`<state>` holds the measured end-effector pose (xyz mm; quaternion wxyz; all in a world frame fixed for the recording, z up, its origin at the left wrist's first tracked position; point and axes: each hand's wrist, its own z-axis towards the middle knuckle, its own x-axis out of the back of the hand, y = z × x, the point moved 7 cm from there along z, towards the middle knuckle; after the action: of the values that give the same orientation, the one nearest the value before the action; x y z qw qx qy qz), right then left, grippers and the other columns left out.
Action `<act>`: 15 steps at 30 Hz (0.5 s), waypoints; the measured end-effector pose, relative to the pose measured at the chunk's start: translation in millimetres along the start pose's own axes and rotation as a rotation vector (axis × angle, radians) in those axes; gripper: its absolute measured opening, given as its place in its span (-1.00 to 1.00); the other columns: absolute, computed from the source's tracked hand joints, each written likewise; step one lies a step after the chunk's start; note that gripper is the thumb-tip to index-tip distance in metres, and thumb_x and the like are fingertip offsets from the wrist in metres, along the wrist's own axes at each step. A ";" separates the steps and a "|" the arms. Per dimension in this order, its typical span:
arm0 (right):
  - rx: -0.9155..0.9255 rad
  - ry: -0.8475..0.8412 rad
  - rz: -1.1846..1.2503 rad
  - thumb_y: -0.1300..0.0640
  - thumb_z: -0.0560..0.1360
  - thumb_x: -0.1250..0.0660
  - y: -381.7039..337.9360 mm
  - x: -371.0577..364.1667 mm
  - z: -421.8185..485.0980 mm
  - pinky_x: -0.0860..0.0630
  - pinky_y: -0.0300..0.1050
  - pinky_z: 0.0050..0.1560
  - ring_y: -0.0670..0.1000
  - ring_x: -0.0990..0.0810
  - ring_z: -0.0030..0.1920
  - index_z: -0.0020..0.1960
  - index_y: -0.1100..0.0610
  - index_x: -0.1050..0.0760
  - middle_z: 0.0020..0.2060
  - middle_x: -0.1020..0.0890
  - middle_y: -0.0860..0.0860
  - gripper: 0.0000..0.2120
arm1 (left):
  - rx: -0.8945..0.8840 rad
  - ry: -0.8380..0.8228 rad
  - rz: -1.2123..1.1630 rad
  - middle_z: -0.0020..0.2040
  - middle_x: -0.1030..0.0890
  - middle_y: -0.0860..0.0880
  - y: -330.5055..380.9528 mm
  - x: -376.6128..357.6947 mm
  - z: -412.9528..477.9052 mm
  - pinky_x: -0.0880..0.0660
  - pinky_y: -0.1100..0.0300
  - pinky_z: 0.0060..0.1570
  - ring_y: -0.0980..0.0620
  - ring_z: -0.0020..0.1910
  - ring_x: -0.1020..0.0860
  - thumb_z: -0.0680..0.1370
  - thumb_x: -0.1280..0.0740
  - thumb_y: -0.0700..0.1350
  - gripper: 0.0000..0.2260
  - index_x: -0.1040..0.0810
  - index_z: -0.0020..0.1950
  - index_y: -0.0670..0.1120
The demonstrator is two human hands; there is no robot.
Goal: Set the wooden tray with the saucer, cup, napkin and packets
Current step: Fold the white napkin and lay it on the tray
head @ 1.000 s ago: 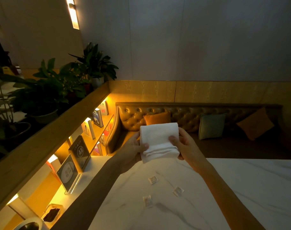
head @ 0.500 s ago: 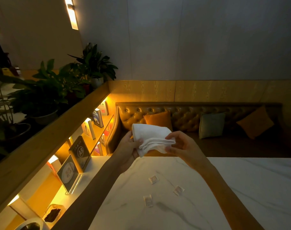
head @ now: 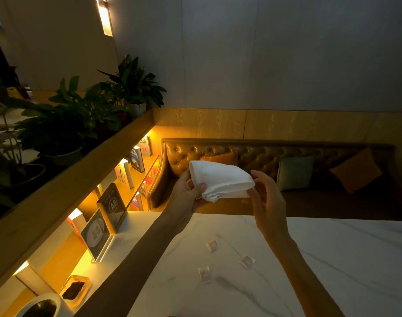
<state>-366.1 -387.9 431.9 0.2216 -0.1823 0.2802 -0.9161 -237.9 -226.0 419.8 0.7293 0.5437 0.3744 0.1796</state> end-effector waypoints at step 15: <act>-0.823 -0.466 0.604 0.04 0.41 -0.44 31.5 -29.8 -19.9 -0.64 -0.16 -0.24 0.05 -0.72 -0.06 0.27 0.03 -0.48 -0.05 -0.72 -0.04 -0.55 | 0.163 -0.276 0.247 0.33 -0.49 -0.05 -10.8 6.4 -9.0 -0.59 -0.05 0.15 -0.08 0.28 -0.55 0.43 -0.47 -0.22 -0.30 -0.26 0.49 0.08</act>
<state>-340.7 -387.6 391.4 0.4409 -0.3630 0.5979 -0.5625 -241.9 -219.5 406.4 0.6996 0.6624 0.2144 0.1605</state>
